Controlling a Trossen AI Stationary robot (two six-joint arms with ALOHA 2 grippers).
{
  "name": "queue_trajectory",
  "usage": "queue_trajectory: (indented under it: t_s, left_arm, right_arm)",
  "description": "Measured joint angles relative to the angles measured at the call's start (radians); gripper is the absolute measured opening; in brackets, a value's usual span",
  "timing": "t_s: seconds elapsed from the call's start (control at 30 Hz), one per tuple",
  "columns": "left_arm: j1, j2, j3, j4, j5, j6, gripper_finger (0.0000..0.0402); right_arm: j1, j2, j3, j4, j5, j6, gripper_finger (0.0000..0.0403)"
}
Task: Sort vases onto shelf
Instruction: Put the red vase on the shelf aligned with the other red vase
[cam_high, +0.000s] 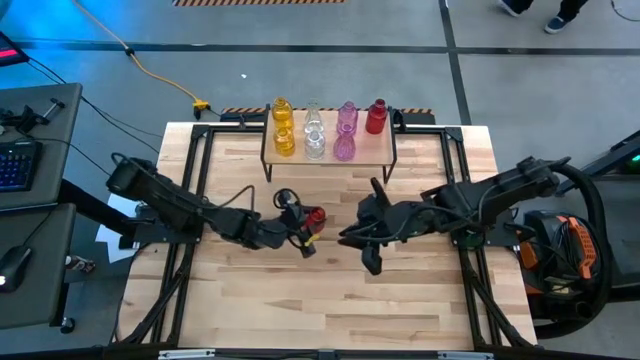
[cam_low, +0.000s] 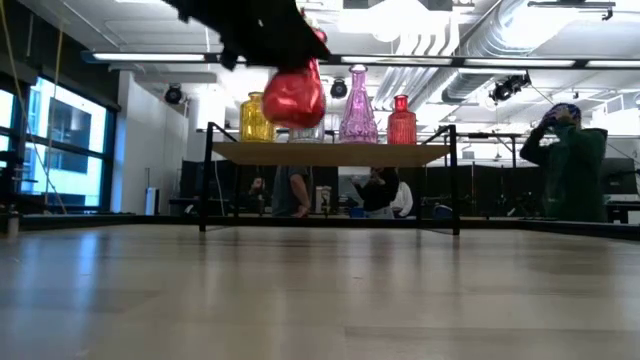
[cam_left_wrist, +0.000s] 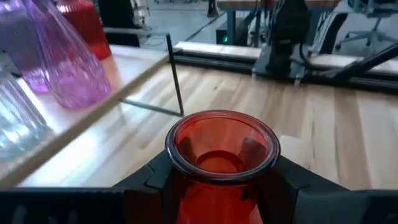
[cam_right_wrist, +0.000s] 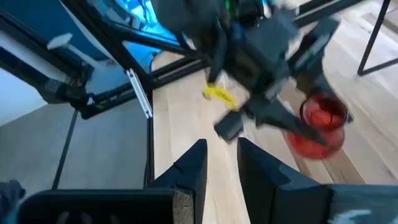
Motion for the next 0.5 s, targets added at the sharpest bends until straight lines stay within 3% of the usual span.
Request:
queue_trajectory:
  t_s: [0.5]
  left_arm:
    - [0.021,0.245,0.001,0.272,0.004,-0.059,0.0151]
  right_arm:
    - [0.013,-0.004,0.000,-0.059,0.017,0.050,0.0071]
